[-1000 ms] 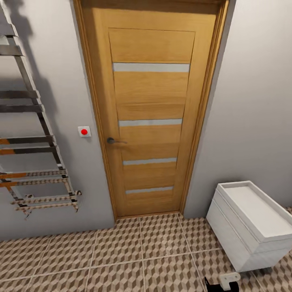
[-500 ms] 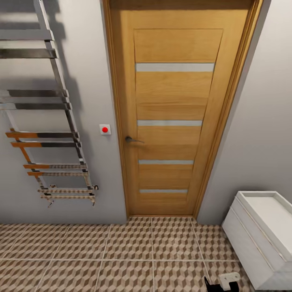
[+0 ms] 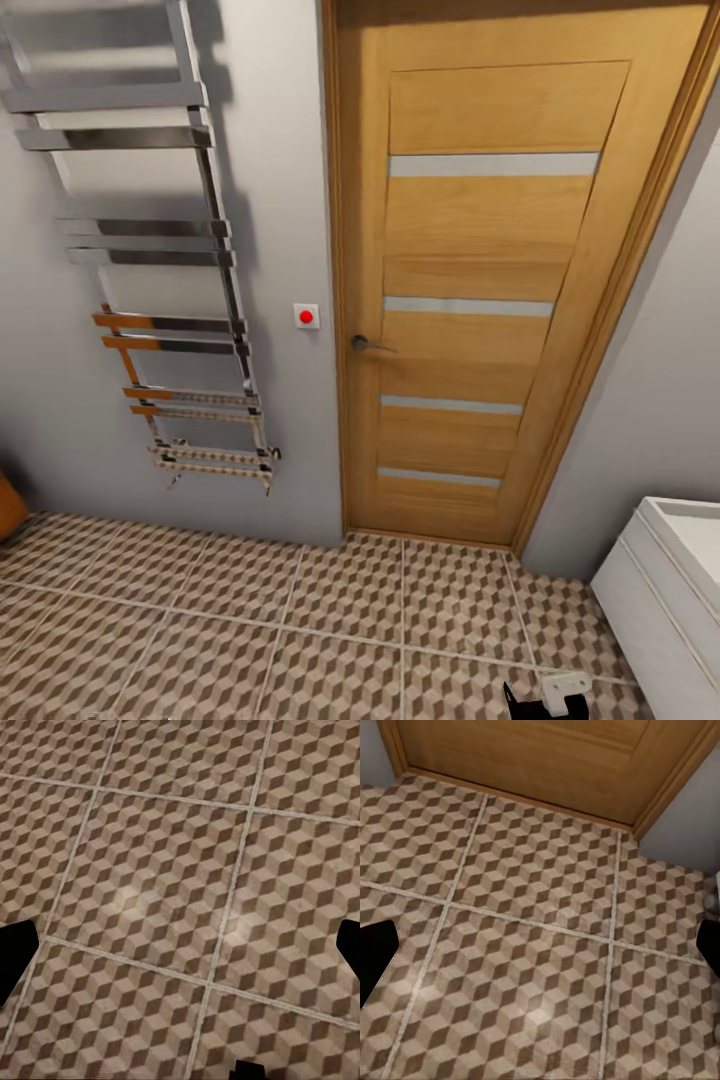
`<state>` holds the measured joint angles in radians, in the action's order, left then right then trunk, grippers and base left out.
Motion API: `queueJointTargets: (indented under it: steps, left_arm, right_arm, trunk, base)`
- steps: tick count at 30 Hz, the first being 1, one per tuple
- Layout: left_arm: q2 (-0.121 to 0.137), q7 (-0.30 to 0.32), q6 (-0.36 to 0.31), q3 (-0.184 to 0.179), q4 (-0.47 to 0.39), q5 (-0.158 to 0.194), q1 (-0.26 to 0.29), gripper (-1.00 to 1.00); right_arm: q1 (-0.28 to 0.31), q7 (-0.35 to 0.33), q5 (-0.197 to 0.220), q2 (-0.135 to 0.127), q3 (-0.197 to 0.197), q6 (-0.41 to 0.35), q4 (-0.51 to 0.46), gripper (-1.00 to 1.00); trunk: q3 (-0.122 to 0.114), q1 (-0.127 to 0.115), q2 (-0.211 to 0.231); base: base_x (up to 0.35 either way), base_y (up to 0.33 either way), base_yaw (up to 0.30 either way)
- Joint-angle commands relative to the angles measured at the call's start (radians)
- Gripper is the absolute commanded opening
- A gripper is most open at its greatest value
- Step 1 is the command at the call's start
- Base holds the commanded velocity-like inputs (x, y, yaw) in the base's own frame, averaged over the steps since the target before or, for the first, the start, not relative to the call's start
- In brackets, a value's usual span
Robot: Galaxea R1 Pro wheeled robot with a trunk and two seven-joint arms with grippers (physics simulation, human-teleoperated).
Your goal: Take the four mousetraps from the cabinet in the bathroom and place them on the bathroom floor. Make sure all four end up on the same floor surface, and ensure that at least two of them are either under or directly next to the same bathroom sink.
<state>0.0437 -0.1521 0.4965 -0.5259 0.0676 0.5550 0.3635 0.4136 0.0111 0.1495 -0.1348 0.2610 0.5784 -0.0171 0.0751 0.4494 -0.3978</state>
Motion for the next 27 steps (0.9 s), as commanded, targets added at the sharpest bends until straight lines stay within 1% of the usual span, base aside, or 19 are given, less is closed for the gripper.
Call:
queueJointTargets:
  steps: [1, 27]
  left_arm:
    - [-0.001, -0.004, 0.004, -0.008, 0.003, 0.000, 0.002, 1.00]
    - [-0.001, -0.004, 0.004, -0.008, 0.003, 0.000, 0.002, 1.00]
  right_arm:
    - [0.001, 0.001, 0.009, 0.000, 0.009, 0.003, 0.000, 1.00]
    - [0.001, 0.001, 0.009, 0.000, 0.009, 0.003, 0.000, 1.00]
  trunk:
    - [0.002, 0.001, -0.002]
    - [0.002, 0.001, -0.002]
  base:
    - [0.000, 0.000, 0.271]
    - [0.000, 0.000, 0.271]
